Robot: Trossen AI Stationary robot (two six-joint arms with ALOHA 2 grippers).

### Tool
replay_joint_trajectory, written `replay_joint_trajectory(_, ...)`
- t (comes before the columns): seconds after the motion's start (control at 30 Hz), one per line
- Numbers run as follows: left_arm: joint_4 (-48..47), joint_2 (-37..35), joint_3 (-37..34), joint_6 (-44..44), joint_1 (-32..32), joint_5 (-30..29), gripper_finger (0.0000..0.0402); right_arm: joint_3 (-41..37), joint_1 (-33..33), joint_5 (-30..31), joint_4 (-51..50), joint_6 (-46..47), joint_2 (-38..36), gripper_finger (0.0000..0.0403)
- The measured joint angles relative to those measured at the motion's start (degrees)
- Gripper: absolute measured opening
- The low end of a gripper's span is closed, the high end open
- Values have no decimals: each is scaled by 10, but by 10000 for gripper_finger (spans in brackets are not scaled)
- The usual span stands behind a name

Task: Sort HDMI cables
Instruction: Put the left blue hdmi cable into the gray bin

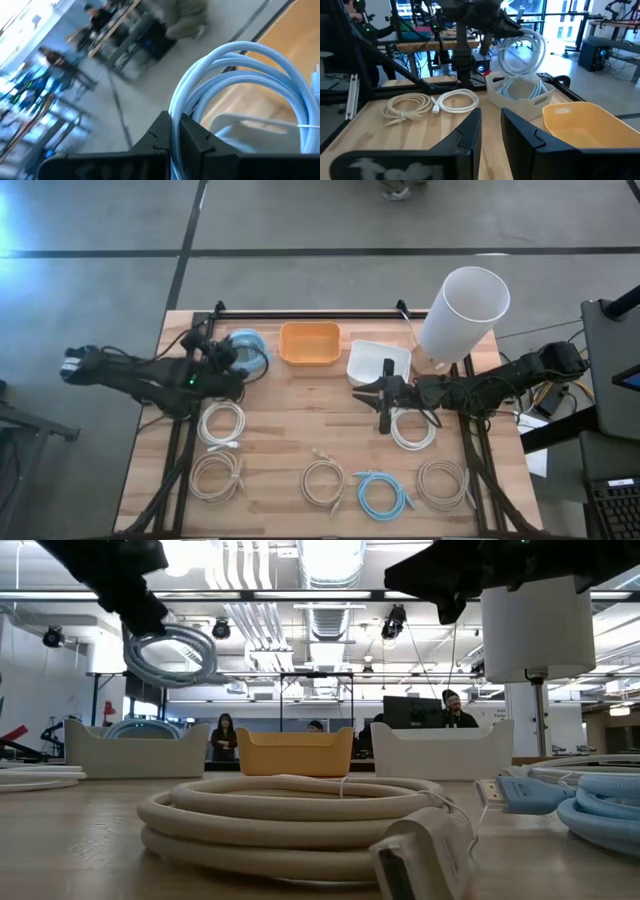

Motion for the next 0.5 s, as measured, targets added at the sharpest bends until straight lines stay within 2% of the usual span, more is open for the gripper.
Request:
replay_joint_trajectory(0.2, 3, 6, -42, -20, 79, 61, 16, -4, 0, 1, -21, 2, 0, 68)
replay_joint_trajectory(0.4, 27, 22, -52, -18, 116, 60, 16, -7, 0, 2, -30, 4, 0, 68)
replay_joint_trajectory(0.5, 27, 28, -60, -48, 126, 73, 16, -8, 0, 2, -30, 4, 0, 68)
